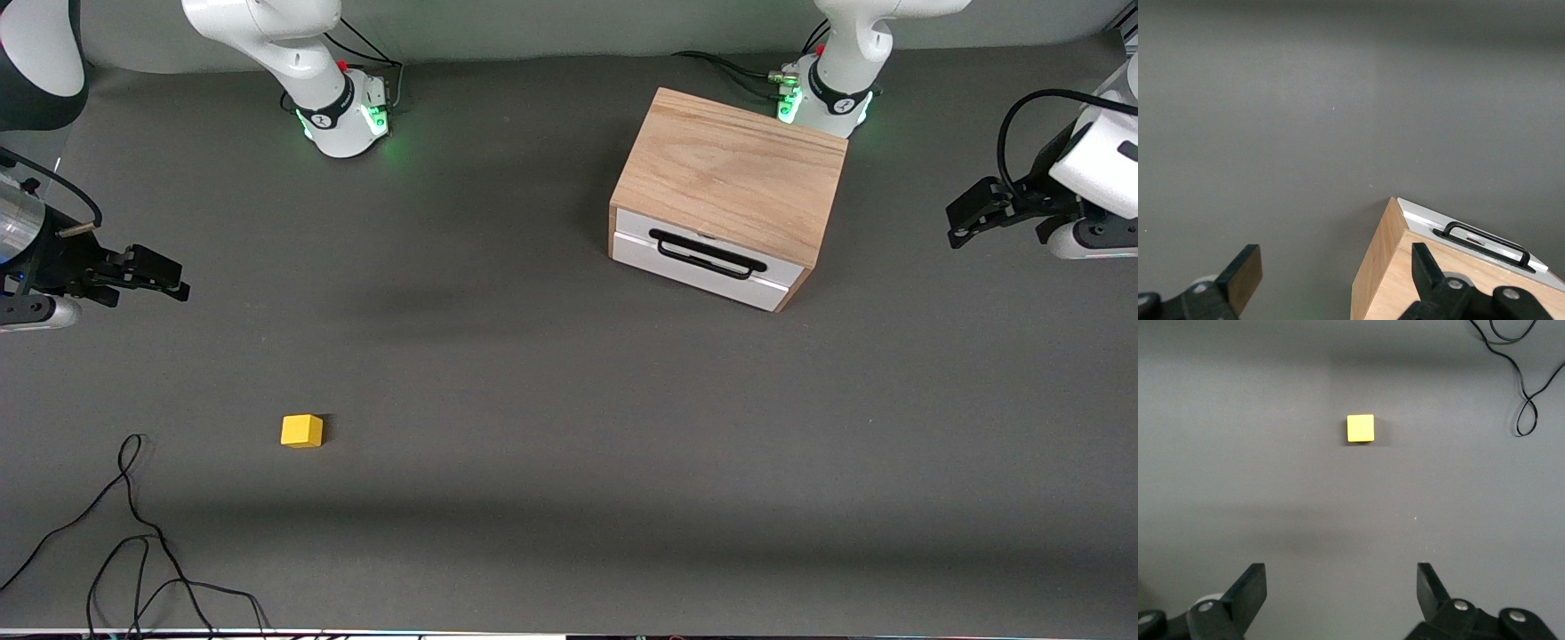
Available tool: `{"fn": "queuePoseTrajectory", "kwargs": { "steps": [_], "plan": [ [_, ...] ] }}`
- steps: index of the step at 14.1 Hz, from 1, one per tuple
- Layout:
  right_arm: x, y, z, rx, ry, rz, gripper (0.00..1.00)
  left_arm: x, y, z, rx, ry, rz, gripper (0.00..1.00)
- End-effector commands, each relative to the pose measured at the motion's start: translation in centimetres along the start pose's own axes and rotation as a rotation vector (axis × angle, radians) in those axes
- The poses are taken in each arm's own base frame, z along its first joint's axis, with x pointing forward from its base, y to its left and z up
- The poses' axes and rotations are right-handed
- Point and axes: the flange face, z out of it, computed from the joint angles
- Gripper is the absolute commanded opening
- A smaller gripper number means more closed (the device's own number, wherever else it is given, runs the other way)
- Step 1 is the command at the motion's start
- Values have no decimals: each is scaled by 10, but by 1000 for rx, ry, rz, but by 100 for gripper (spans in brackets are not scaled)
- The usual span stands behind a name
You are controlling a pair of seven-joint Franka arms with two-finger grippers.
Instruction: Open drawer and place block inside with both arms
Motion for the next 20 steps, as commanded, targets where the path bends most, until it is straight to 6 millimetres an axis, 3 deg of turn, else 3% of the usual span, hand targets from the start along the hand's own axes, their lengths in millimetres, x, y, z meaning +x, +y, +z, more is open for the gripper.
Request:
{"fn": "queuePoseTrajectory", "kwargs": {
  "steps": [1, 10, 18, 20],
  "plan": [
    [6, -1, 5, 13, 1, -13, 100, -3, 0, -1, 3, -6, 11, 100],
    [28, 1, 31, 6, 23, -8, 100, -3, 1, 0, 3, -9, 19, 100],
    [63, -1, 91, 6, 23, -4, 100, -3, 9, 22, -60, -121, 27, 100],
    [65, -1, 97, 6, 18, -6, 100, -5, 11, 27, -65, -142, 34, 100]
  ]
}}
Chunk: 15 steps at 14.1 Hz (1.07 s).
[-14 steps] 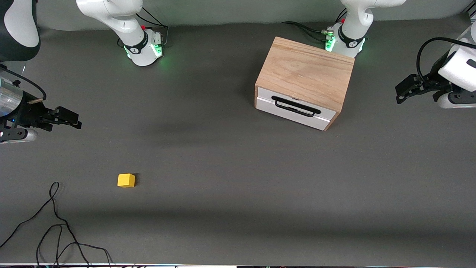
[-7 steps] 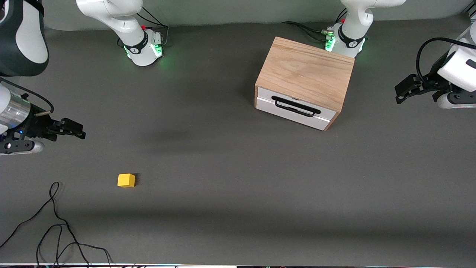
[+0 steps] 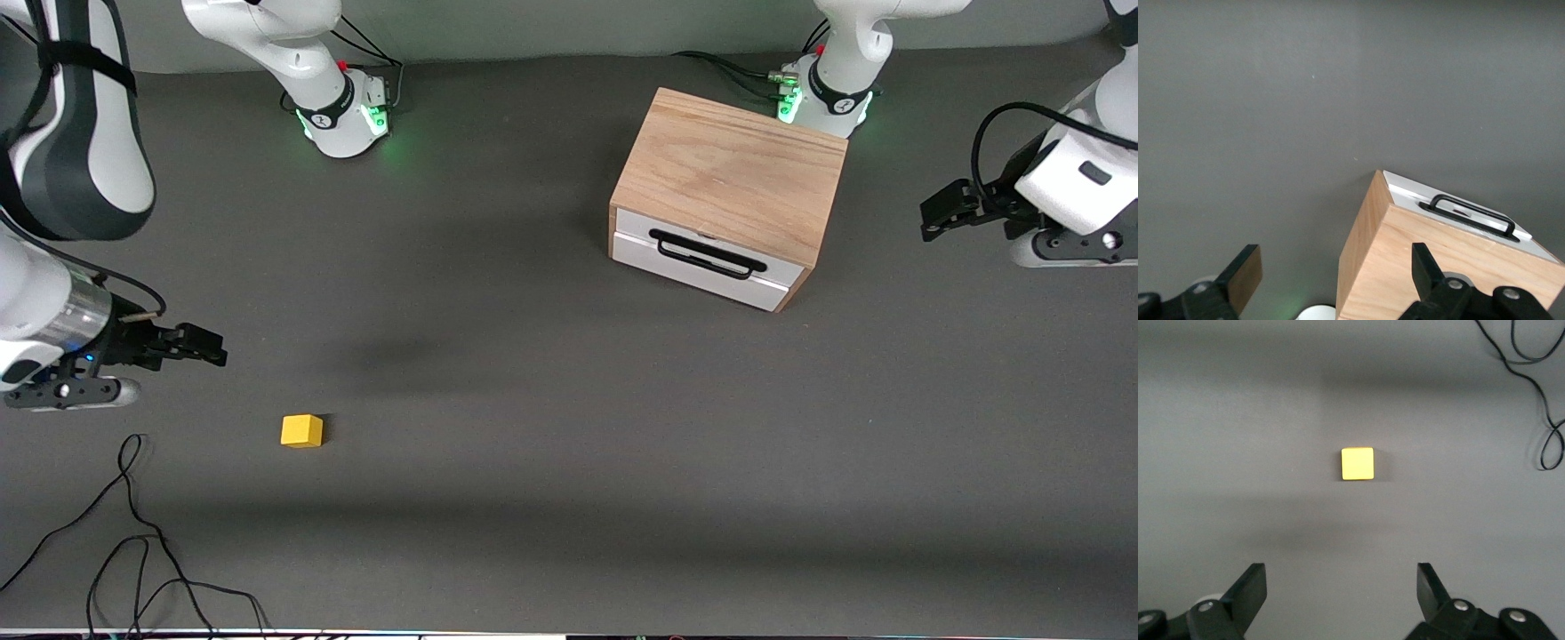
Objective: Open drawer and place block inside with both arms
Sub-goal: 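Lower the right gripper over the yellow cube while the left gripper reaches the drawer handle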
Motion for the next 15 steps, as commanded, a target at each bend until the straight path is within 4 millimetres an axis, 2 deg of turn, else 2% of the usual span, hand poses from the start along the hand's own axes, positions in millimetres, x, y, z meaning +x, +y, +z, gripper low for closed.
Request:
{"fn": "queuePoseTrajectory", "kwargs": {
  "steps": [1, 2, 4, 5, 10, 13, 15],
  "plan": [
    [7, -3, 2, 12, 7, -6, 100, -3, 1, 5, -18, -28, 20, 100],
    [9, -1, 8, 7, 1, -5, 100, -3, 4, 8, -17, -31, 24, 100],
    [22, 0, 34, 9, -4, -6, 100, 2, 12, 14, -18, -26, 21, 100],
    [25, -1, 39, 9, -5, -4, 100, 5, 13, 16, -25, -24, -9, 100],
    [50, 1, 110, -3, -35, -2, 100, 15, 23, 34, -19, -50, -210, 100],
    [64, 4, 170, -12, -12, 4, 100, 17, 55, 51, 7, -82, -377, 100],
    [68, 4, 199, -13, -10, 6, 100, 16, 84, 71, 48, -125, -524, 100]
  ]
}}
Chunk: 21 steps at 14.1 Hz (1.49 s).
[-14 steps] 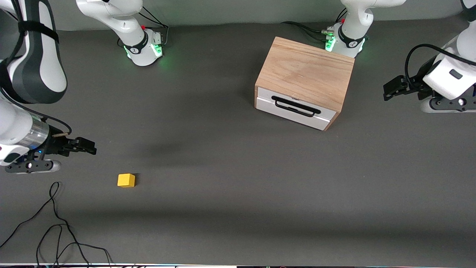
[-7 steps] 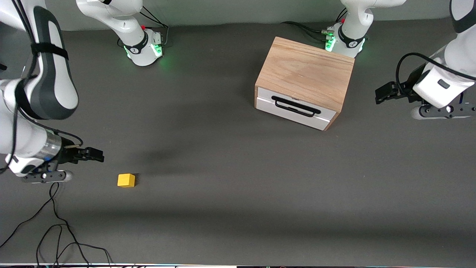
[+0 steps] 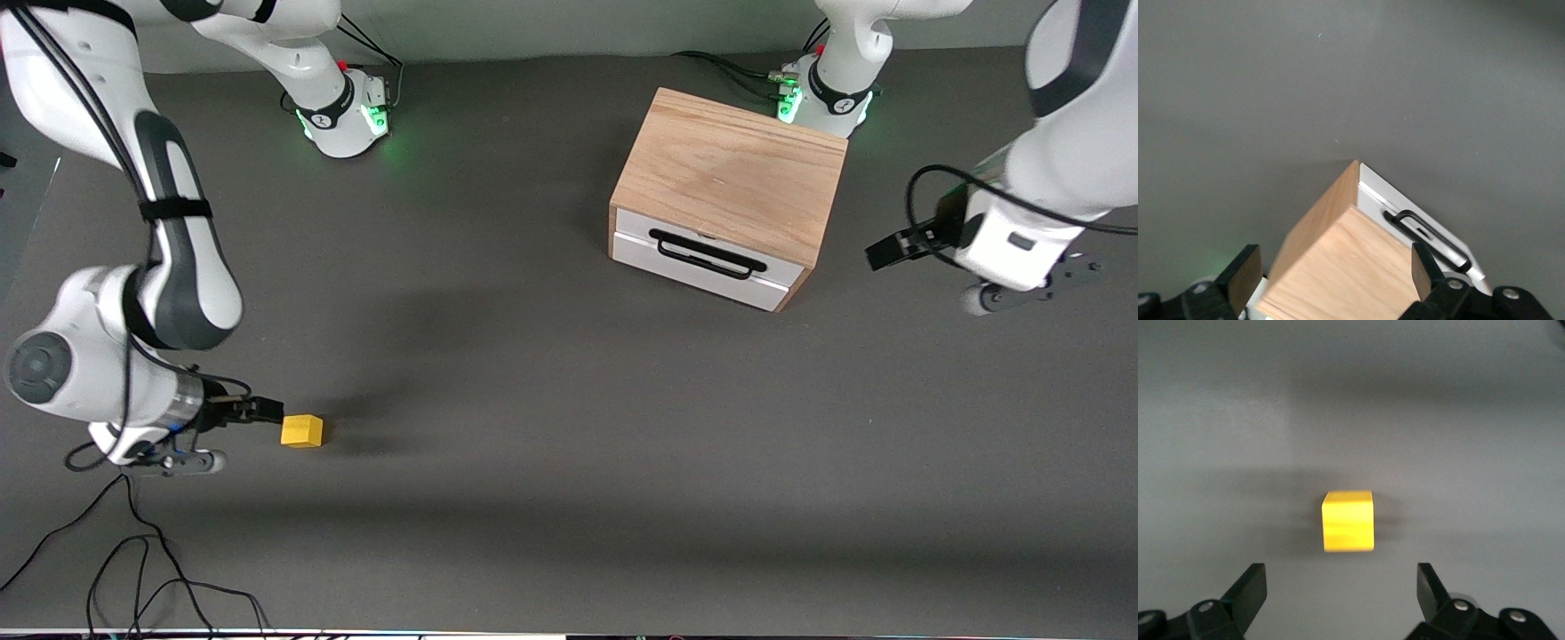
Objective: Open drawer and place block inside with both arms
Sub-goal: 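Lower the right gripper over the yellow cube while the left gripper reaches the drawer handle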
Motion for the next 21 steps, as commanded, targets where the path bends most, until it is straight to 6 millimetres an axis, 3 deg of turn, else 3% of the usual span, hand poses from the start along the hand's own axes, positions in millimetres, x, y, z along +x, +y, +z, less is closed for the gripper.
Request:
{"fn": "queuePoseTrajectory", "kwargs": {
  "steps": [1, 3, 10, 16, 19, 21],
  "plan": [
    [13, 0, 28, 2, 18, 3, 100, -21, 43, 26, 55, -37, -202, 100],
    [14, 0, 44, -1, 10, 3, 100, -26, 61, 44, 90, -51, -330, 100],
    [15, -1, 80, -4, 26, 3, 100, -13, 98, 105, 153, -85, -602, 100],
    [12, -3, 87, -4, 13, 1, 100, -18, 157, 174, 122, -144, -609, 99],
    [10, -4, 93, -4, 3, 1, 100, -18, 159, 211, 180, -169, -611, 99],
    [10, -3, 97, -4, 0, 2, 100, -24, 158, 225, 204, -177, -607, 99]
  ]
}}
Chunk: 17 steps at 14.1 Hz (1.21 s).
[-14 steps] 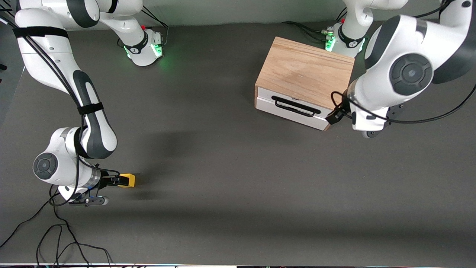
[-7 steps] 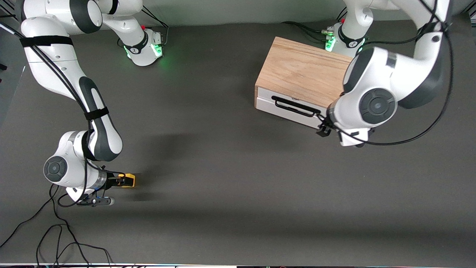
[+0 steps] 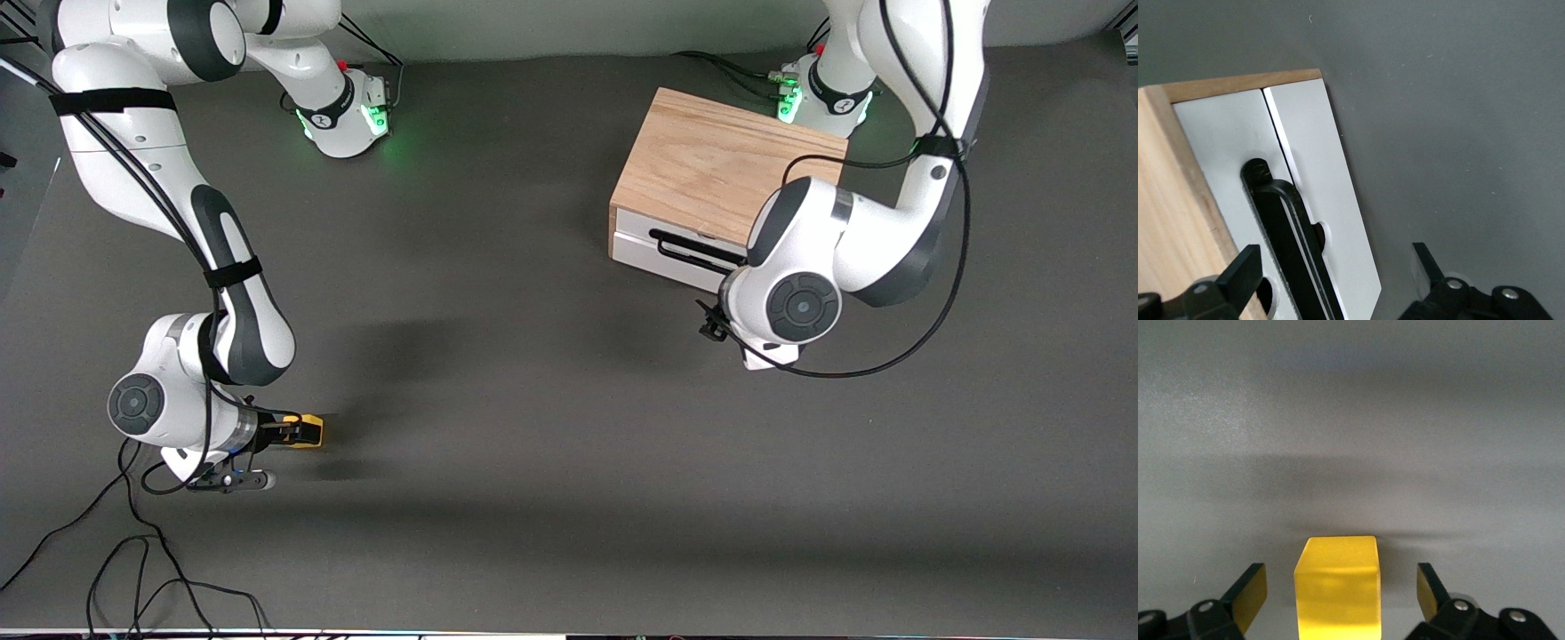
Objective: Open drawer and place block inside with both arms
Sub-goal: 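Close the right gripper on the cube while the left gripper grips the handle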
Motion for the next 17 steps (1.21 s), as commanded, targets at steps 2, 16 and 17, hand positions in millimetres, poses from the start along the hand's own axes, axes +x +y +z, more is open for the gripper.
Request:
{"fn": "queuePoseTrajectory", "kwargs": {
  "steps": [2, 16, 17],
  "plan": [
    [-3, -1, 12, 4, 10, 6, 100, -6, -3, 26, 42, -13, -21, 98],
    [-9, -1, 23, 3, 20, 7, 100, -23, 16, 69, 61, -14, 1, 50],
    [-10, -1, 24, 3, 17, 5, 100, -26, 18, 72, 62, -12, 6, 37]
  ]
}}
